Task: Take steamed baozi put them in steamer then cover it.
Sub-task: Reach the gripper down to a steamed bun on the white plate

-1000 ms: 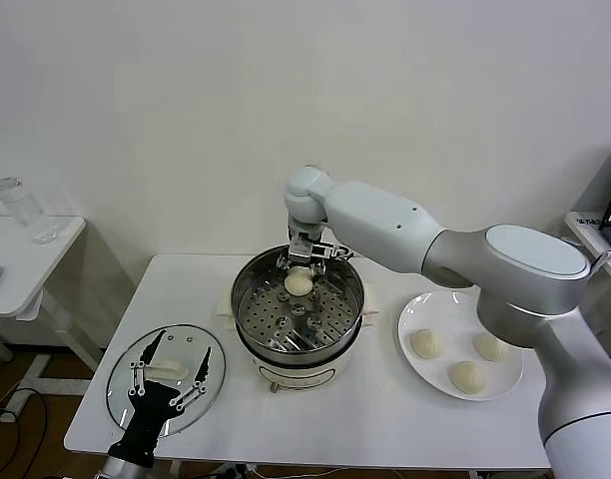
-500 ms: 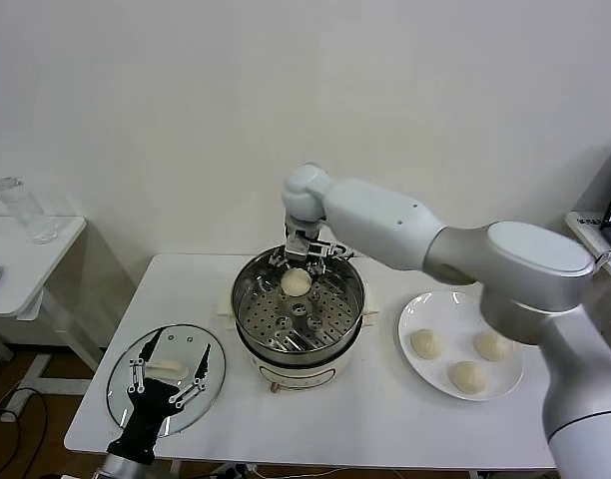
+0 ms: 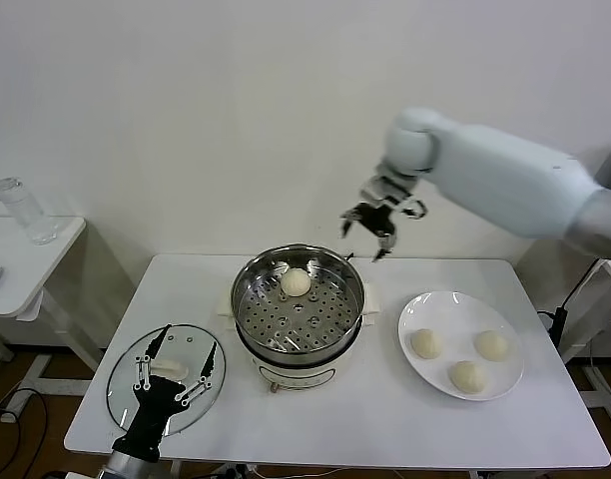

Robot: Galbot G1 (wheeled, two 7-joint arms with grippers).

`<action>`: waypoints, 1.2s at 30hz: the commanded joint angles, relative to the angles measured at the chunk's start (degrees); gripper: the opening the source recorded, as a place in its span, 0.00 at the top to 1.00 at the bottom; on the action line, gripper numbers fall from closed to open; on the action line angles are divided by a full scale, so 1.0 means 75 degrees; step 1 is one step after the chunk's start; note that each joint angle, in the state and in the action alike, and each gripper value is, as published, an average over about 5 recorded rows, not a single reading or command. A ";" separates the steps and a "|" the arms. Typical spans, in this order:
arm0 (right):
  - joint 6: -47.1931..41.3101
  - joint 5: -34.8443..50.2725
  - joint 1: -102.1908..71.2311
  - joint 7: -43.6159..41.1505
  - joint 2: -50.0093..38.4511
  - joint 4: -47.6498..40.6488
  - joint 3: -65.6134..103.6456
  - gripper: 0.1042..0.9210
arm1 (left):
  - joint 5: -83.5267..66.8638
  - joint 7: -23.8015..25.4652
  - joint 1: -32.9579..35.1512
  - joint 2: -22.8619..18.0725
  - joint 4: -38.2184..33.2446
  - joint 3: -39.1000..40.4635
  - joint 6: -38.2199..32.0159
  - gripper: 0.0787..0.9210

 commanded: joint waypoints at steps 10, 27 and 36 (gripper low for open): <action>-0.1392 0.1142 -0.1449 0.1043 -0.1806 0.0439 -0.1193 0.12 | 0.0020 -0.0011 -0.0055 -0.0037 0.0100 0.0032 -0.0007 0.12; -0.1425 0.0612 -0.2575 0.1920 -0.0824 -0.0463 -0.0503 0.12 | 0.0021 -0.0014 -0.0119 -0.0179 0.0218 -0.0158 -0.0021 0.12; -0.1408 0.0465 -0.2806 0.1956 -0.0414 -0.0790 -0.0385 0.12 | -0.0030 -0.0015 -0.0175 -0.0175 0.0267 -0.0274 -0.0021 0.12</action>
